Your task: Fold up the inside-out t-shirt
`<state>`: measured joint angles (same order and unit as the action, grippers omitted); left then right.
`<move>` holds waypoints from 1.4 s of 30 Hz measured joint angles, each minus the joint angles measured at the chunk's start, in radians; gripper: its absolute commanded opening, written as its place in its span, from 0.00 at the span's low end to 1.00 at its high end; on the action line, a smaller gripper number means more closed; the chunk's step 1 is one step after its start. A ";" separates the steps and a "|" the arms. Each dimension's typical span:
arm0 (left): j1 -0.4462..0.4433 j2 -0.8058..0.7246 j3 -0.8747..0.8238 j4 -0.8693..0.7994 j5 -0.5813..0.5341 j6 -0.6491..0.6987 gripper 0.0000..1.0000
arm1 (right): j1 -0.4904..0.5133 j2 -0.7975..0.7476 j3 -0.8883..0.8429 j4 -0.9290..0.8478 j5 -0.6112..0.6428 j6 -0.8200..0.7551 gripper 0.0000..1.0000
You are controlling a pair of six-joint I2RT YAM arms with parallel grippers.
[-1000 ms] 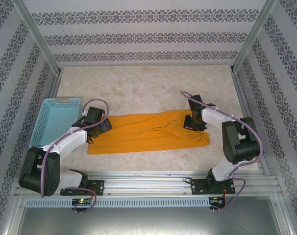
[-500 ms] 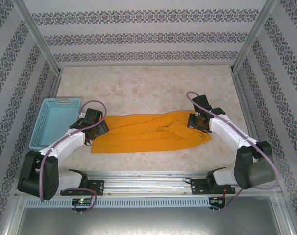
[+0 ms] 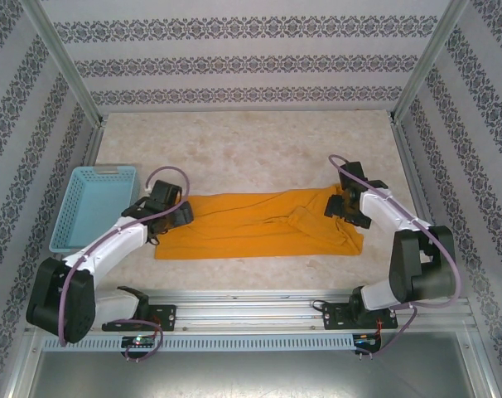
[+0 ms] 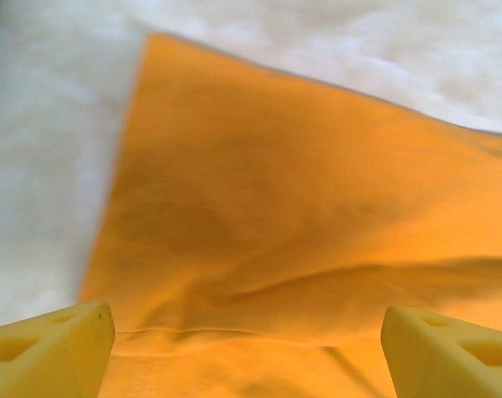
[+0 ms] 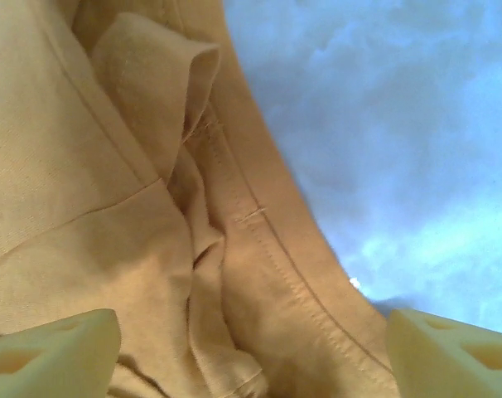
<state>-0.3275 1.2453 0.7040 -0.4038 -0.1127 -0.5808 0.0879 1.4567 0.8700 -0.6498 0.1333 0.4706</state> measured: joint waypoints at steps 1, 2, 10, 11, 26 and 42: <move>-0.021 0.019 0.019 0.008 0.006 0.002 0.85 | -0.008 0.005 0.000 0.003 -0.008 -0.004 0.95; -0.034 0.039 0.031 0.019 0.011 0.002 0.86 | -0.011 0.014 0.001 0.006 -0.014 0.000 0.97; 0.029 0.169 0.009 0.057 0.034 -0.043 0.86 | -0.014 0.177 0.042 0.027 -0.061 0.002 0.91; 0.050 0.169 -0.002 0.059 0.035 -0.050 0.87 | -0.014 0.184 0.045 0.030 -0.070 0.003 0.86; 0.177 0.107 -0.060 0.057 0.014 -0.083 0.88 | 0.003 0.197 0.041 0.117 -0.167 0.007 0.44; 0.195 0.095 -0.074 0.051 0.040 -0.082 0.87 | 0.119 0.052 -0.005 0.117 -0.086 0.019 0.00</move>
<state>-0.1326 1.3403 0.6304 -0.3523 -0.0731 -0.6632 0.2073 1.5089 0.8654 -0.5327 0.0475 0.4900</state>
